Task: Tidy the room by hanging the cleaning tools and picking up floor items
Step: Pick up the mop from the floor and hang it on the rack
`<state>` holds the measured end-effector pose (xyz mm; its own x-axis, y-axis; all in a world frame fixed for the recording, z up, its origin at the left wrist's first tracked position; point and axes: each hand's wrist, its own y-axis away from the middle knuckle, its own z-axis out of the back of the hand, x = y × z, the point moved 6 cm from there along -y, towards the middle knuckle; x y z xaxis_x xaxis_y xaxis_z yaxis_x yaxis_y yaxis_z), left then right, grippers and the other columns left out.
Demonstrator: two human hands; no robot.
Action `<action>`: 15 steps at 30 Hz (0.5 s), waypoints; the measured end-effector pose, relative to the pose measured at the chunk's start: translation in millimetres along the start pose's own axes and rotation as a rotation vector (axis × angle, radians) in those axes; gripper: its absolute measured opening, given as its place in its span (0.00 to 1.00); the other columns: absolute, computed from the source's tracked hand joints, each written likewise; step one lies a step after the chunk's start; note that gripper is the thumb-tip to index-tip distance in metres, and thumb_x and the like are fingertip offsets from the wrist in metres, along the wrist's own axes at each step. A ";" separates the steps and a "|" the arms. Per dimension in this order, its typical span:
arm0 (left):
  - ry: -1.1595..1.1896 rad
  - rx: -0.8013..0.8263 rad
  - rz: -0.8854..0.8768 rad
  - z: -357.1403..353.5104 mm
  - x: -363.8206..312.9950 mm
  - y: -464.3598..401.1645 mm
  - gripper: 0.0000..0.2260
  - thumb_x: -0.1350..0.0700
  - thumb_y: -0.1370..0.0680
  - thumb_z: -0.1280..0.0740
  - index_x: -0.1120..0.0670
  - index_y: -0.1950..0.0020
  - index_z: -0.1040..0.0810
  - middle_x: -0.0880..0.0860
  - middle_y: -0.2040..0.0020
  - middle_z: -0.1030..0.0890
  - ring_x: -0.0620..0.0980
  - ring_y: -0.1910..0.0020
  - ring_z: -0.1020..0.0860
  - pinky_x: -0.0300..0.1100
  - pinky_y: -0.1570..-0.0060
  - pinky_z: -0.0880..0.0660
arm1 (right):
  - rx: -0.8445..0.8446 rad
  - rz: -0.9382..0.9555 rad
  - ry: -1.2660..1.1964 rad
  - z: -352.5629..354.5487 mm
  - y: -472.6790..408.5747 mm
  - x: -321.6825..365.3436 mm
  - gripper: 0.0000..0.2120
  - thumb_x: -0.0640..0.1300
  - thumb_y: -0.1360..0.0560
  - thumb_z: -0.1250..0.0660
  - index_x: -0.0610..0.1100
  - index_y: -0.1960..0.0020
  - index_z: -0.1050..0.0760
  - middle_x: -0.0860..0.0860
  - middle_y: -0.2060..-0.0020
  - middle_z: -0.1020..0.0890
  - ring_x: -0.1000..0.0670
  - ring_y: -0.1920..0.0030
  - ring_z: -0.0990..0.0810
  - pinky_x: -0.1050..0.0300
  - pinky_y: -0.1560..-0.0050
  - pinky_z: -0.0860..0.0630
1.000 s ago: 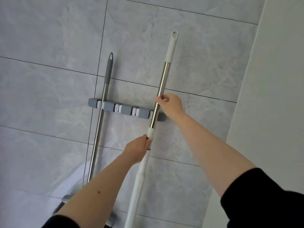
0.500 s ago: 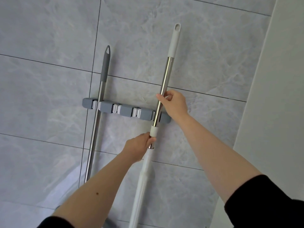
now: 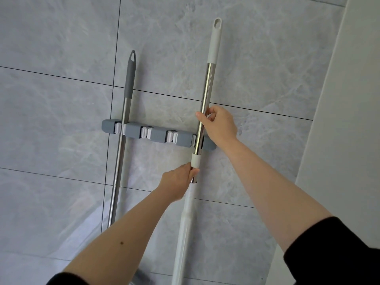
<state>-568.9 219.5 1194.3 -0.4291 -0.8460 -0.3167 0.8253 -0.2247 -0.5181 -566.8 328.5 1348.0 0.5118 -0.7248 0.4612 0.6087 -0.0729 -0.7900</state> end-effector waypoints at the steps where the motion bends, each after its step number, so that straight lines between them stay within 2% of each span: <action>1: -0.009 0.006 0.008 -0.5 0.0 -0.1 0.18 0.44 0.18 0.55 0.54 0.47 0.31 0.47 0.59 0.28 0.51 0.64 0.28 0.44 0.58 0.30 | -0.003 0.000 -0.004 -0.2 0.3 0.0 0.14 0.59 0.28 0.33 0.49 0.56 0.27 0.57 0.70 0.28 0.53 0.62 0.25 0.59 0.63 0.33; 4: -0.042 0.014 0.038 -1.3 -0.6 -0.6 0.18 0.45 0.18 0.55 0.54 0.45 0.31 0.49 0.57 0.27 0.53 0.62 0.26 0.45 0.57 0.30 | -0.020 -0.010 -0.066 -0.8 1.4 0.9 0.15 0.57 0.28 0.32 0.47 0.54 0.31 0.58 0.68 0.28 0.55 0.64 0.27 0.59 0.65 0.32; 6: -0.044 0.028 0.079 -1.4 0.3 -3.8 0.19 0.45 0.17 0.55 0.55 0.43 0.31 0.52 0.52 0.24 0.55 0.56 0.23 0.45 0.55 0.29 | -0.035 -0.019 -0.069 -0.9 1.6 1.0 0.16 0.54 0.27 0.31 0.46 0.54 0.34 0.58 0.68 0.30 0.54 0.65 0.29 0.60 0.66 0.34; 9: -0.129 0.036 0.067 -1.1 2.3 -10.4 0.18 0.46 0.17 0.54 0.54 0.39 0.31 0.52 0.45 0.24 0.55 0.51 0.21 0.48 0.51 0.26 | -0.034 -0.054 -0.065 -3.9 -1.9 -3.3 0.14 0.52 0.26 0.31 0.45 0.56 0.33 0.58 0.68 0.30 0.52 0.62 0.28 0.59 0.62 0.34; 15: -0.247 0.056 0.030 -1.5 3.4 -12.5 0.14 0.50 0.17 0.50 0.52 0.34 0.33 0.52 0.43 0.25 0.55 0.49 0.21 0.45 0.54 0.27 | -0.004 -0.051 -0.050 -5.4 -5.6 2.0 0.11 0.50 0.27 0.31 0.47 0.59 0.32 0.55 0.67 0.26 0.52 0.61 0.27 0.58 0.61 0.34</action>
<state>-581.2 220.1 1198.4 -0.3068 -0.9436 -0.1245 0.8584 -0.2178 -0.4645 -572.5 323.8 1351.2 0.5098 -0.6852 0.5202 0.6322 -0.1118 -0.7667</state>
